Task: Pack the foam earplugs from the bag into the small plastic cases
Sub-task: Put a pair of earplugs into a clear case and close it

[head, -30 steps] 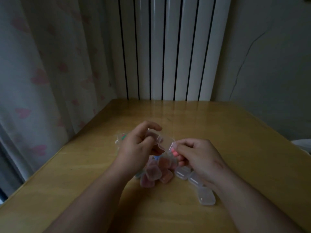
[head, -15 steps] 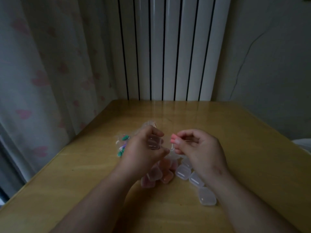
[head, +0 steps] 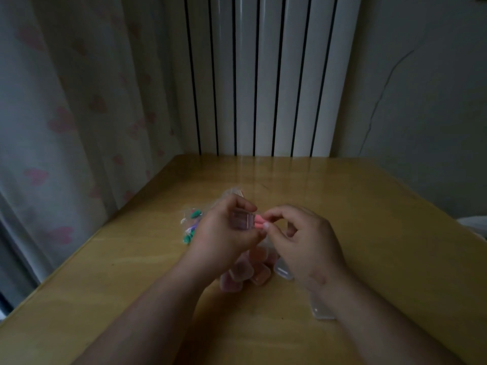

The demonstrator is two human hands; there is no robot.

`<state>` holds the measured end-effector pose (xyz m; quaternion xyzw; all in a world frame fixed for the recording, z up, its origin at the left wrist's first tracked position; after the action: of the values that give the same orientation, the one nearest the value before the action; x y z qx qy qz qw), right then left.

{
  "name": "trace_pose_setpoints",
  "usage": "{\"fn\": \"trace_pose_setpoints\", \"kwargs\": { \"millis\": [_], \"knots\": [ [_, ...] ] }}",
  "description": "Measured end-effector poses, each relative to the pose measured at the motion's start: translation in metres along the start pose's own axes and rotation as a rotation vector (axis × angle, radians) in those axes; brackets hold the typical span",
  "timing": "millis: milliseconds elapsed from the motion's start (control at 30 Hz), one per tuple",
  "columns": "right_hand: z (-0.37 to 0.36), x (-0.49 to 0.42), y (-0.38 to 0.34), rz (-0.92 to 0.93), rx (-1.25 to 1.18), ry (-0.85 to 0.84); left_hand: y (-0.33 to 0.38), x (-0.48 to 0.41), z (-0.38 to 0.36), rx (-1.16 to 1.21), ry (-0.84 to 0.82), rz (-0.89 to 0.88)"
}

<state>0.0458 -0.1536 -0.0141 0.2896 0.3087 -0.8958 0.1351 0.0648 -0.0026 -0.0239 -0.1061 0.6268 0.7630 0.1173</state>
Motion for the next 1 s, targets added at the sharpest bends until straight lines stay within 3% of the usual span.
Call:
{"fn": "trace_pose_setpoints", "kwargs": {
  "millis": [167, 300, 467, 667, 867, 1000],
  "knots": [
    [0.001, -0.001, 0.004, 0.047, 0.108, 0.145, -0.001, -0.001, 0.002, 0.041, 0.003, 0.016],
    [0.002, -0.002, 0.004, 0.074, 0.163, 0.166, -0.004, -0.002, 0.004, 0.071, 0.01, 0.023],
    [-0.004, 0.0, 0.012, -0.185, -0.161, 0.081, 0.0, 0.001, 0.002, 0.062, -0.056, 0.046],
    [-0.01, 0.0, 0.018, -0.389, -0.378, -0.058, 0.0, 0.0, 0.001, 0.058, -0.062, 0.038],
    [-0.007, 0.001, 0.018, -0.455, -0.476, -0.03, 0.003, -0.001, -0.001, 0.504, -0.072, 0.121],
    [-0.007, 0.002, 0.018, -0.53, -0.582, -0.05, 0.002, -0.002, -0.005, 0.671, -0.101, 0.233]
  ]
}}
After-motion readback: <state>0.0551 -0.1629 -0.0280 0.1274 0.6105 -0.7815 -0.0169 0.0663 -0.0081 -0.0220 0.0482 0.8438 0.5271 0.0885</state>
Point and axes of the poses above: each hand's wrist, its own x-axis away from the middle knuckle, its own z-axis out of the back of the hand, y = z × x, the point moved 5 cm from there along -x, towards the middle knuckle, and after that the axes turned 12 degrees about x, right-handed, at the moved point
